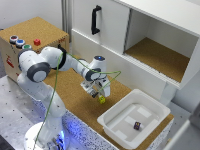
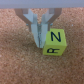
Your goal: Sweep the yellow block to the right
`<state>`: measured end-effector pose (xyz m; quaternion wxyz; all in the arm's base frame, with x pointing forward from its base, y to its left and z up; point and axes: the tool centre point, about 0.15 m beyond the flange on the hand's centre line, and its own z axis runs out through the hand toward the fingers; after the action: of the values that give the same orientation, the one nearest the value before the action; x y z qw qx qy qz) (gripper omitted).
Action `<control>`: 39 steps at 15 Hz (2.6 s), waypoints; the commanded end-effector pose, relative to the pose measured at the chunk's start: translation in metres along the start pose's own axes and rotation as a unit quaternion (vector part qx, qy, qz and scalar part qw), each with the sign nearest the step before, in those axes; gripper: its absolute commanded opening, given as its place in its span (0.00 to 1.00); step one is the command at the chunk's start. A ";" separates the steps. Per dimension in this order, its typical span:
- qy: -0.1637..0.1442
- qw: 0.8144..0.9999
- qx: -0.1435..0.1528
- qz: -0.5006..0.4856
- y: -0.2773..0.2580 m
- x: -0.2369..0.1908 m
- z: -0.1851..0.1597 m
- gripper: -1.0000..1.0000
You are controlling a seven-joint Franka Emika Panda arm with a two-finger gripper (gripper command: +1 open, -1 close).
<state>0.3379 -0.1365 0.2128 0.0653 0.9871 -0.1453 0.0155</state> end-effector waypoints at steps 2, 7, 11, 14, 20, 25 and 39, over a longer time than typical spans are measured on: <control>-0.009 1.000 0.003 -0.014 0.031 0.019 0.022 0.00; 0.000 1.000 0.020 0.006 0.052 0.020 0.027 0.00; 0.012 0.999 0.038 -0.023 0.052 0.024 0.004 0.00; 0.003 0.998 0.039 -0.058 0.048 0.017 -0.025 0.00; 0.004 0.996 0.049 -0.068 0.051 -0.004 -0.077 0.00; 0.019 0.999 0.033 0.009 0.048 -0.012 -0.089 1.00; 0.019 0.999 0.033 0.009 0.048 -0.012 -0.089 1.00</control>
<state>0.3129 -0.1716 0.3056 0.0349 0.9879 -0.1460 0.0399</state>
